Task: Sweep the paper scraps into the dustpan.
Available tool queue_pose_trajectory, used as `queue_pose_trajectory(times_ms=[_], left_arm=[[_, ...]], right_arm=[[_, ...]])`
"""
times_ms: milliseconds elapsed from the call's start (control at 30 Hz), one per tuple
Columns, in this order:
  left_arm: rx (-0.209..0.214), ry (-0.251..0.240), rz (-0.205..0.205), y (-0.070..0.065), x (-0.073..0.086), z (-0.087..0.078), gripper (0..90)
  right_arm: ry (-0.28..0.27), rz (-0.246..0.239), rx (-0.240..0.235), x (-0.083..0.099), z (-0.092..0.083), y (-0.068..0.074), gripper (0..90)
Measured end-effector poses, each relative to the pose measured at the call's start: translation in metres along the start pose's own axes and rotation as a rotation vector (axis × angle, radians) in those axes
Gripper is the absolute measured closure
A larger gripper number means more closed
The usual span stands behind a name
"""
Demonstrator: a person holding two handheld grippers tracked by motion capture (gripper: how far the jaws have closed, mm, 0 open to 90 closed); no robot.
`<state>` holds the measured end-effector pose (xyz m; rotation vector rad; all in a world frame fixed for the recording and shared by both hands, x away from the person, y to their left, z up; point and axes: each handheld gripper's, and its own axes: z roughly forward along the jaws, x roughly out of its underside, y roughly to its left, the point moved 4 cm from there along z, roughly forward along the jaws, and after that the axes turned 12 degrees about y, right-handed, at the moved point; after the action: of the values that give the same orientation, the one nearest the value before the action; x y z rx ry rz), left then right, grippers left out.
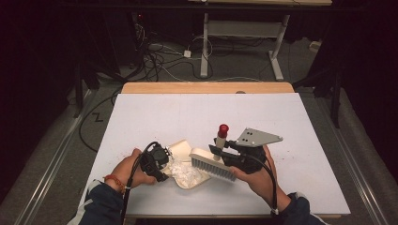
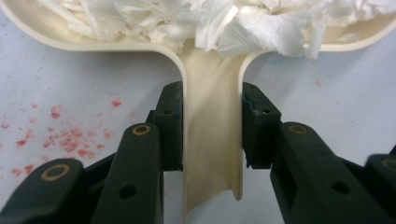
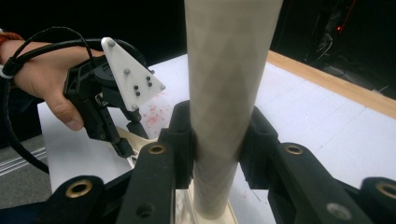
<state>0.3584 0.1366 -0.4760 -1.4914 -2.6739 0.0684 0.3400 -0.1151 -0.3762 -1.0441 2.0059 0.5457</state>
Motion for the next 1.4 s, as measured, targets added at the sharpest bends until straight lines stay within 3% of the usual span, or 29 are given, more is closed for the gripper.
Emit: queue_pose_trajectory(times_ms=[200,633,833,933,1067,1233,1400], left_arm=[[-0.009,-0.036,-0.043,0.005,0.003,0.0,63.0],[0.026,-0.139,-0.156,0.018,0.018,0.004,62.6],[-0.001,-0.114,-0.137,0.014,0.012,0.006,62.5],[-0.045,-0.089,-0.114,0.009,0.008,0.006,62.6],[-0.035,-0.109,-0.085,0.003,-0.001,0.006,62.7],[-0.029,-0.123,-0.079,0.001,-0.007,0.006,62.7],[-0.027,-0.118,-0.075,0.0,-0.005,0.006,62.8]], right_arm=[[0.015,0.016,0.021,0.005,-0.003,-0.01,70.9],[0.018,0.062,0.041,0.012,-0.021,-0.036,70.8],[0.002,0.08,0.048,0.013,-0.018,-0.038,70.9],[-0.009,0.082,0.04,0.01,-0.01,-0.037,70.9],[-0.035,0.07,0.011,0.002,-0.005,-0.028,70.9],[-0.057,0.04,-0.023,-0.008,-0.006,-0.017,70.9],[-0.068,0.018,0.044,-0.012,-0.019,-0.019,70.8]])
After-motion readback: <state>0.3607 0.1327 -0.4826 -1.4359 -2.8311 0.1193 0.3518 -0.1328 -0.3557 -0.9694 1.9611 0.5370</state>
